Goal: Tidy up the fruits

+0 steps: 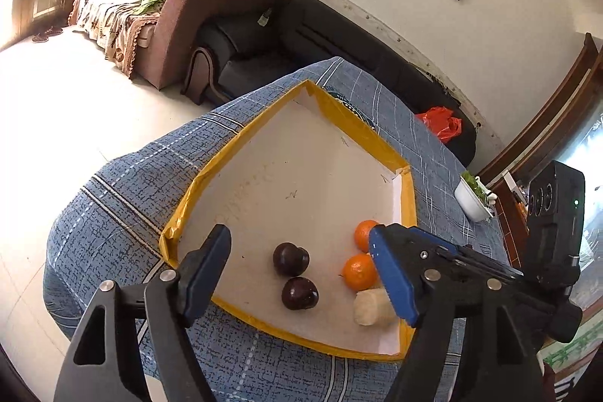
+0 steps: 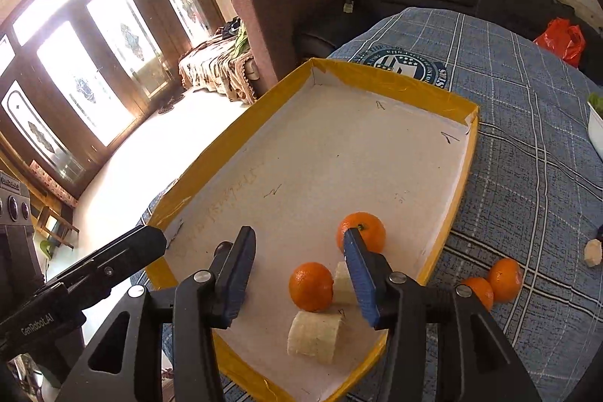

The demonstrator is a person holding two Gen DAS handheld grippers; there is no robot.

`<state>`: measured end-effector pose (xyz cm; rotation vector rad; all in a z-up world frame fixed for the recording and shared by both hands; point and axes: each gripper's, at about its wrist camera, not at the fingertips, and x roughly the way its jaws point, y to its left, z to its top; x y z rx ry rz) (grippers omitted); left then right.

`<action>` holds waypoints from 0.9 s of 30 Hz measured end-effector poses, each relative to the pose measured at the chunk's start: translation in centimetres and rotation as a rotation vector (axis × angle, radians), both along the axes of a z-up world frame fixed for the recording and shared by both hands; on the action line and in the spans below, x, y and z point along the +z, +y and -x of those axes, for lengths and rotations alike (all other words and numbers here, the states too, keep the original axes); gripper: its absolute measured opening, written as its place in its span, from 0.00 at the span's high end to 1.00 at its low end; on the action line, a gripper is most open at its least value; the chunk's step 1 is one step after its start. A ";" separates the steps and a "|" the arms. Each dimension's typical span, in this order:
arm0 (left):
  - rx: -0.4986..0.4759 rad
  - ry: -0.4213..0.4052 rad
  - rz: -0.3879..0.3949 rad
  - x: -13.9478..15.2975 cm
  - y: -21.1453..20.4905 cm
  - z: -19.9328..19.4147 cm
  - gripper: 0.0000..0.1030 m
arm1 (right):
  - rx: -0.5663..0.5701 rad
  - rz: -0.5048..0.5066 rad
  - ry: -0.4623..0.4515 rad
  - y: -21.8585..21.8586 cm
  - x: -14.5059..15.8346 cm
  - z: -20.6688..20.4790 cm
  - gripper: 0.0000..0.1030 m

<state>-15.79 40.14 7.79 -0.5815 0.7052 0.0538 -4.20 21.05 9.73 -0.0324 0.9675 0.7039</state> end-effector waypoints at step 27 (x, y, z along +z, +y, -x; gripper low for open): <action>-0.238 -0.011 -0.146 3.0 -12.4 -0.6 0.17 | -0.562 0.023 0.007 -33.4 -2.7 5.5 0.38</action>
